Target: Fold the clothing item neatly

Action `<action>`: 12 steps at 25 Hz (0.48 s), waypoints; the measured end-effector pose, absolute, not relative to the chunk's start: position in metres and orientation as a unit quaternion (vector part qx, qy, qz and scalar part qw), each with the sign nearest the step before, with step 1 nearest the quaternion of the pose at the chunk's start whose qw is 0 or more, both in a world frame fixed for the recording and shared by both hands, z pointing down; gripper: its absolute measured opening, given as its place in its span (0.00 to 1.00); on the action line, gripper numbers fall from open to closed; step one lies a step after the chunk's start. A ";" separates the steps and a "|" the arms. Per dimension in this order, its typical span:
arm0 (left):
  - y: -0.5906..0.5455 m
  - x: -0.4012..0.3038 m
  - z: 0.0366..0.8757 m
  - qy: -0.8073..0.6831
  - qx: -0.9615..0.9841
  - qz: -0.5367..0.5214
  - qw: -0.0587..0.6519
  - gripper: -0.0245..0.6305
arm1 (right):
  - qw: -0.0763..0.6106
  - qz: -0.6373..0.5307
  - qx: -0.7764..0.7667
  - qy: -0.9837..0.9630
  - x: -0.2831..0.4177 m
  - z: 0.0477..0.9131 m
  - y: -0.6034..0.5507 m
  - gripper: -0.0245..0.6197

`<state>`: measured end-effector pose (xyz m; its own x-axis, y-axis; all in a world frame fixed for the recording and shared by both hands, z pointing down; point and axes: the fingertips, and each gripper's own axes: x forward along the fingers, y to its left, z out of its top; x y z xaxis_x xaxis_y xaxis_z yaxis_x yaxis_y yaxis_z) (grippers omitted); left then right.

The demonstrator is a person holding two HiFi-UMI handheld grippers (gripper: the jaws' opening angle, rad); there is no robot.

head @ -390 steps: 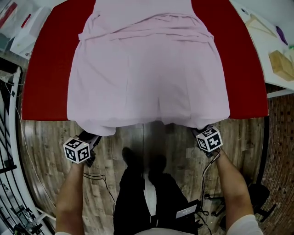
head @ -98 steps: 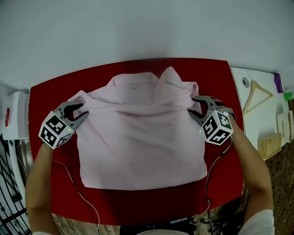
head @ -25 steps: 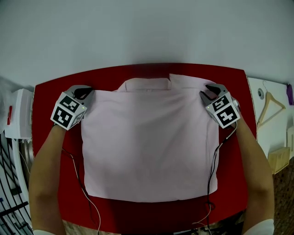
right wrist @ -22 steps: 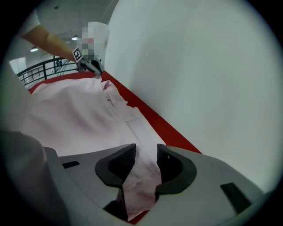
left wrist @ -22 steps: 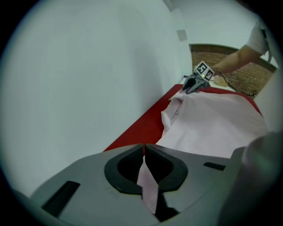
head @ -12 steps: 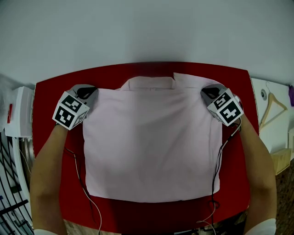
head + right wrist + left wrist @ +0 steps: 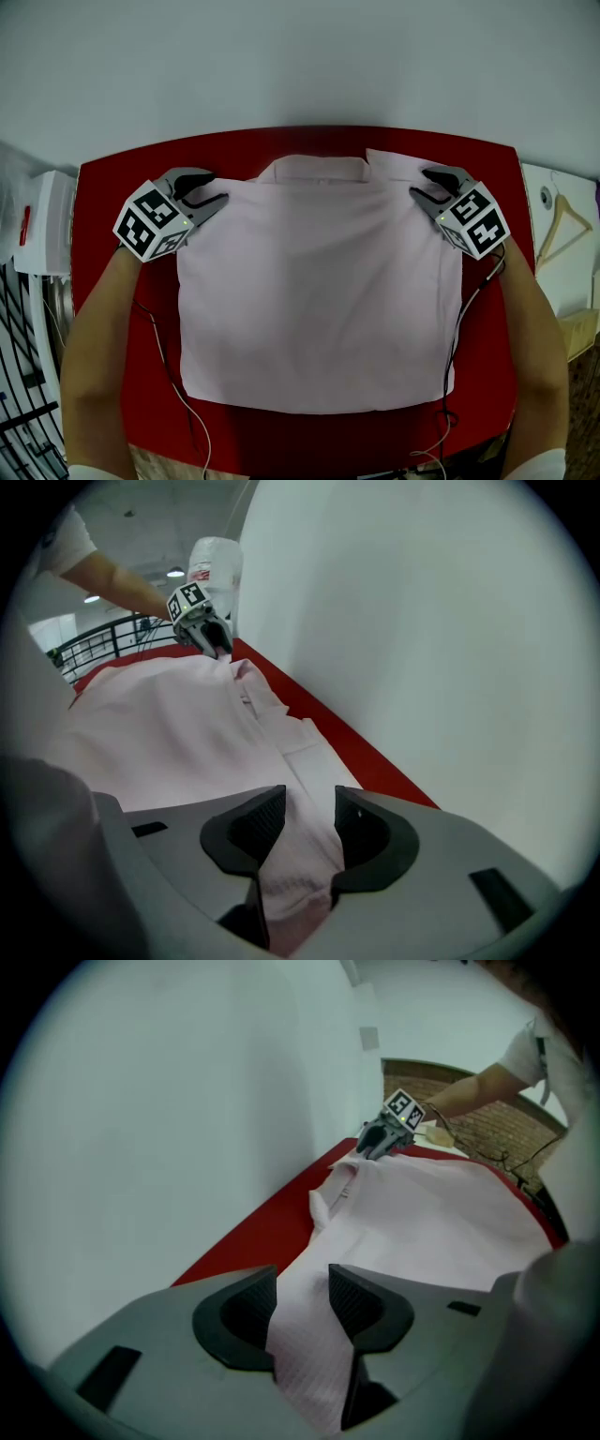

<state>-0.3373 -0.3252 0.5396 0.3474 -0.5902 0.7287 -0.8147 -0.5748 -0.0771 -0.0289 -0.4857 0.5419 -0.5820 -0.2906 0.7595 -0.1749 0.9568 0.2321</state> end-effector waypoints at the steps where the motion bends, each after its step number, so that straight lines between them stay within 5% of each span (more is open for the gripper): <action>1: -0.325 -0.331 0.542 -0.425 0.811 0.372 0.153 0.27 | 0.438 -0.059 0.124 -0.889 -0.032 0.543 -0.483 0.26; 8: -0.331 -0.326 0.556 -0.427 0.802 0.382 0.169 0.27 | 0.416 0.021 0.129 -0.900 -0.031 0.550 -0.478 0.25; 10: -0.333 -0.329 0.557 -0.441 0.794 0.377 0.179 0.27 | 0.415 0.020 0.116 -0.902 -0.032 0.551 -0.472 0.16; 12: -0.334 -0.331 0.558 -0.457 0.783 0.380 0.182 0.14 | 0.421 0.001 0.105 -0.901 -0.036 0.551 -0.467 0.07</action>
<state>-0.3314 -0.3339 0.5578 0.2938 -0.5781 0.7612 -0.8545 -0.5157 -0.0618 -0.0361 -0.4673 0.5513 -0.6227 -0.1890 0.7593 -0.1911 0.9777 0.0867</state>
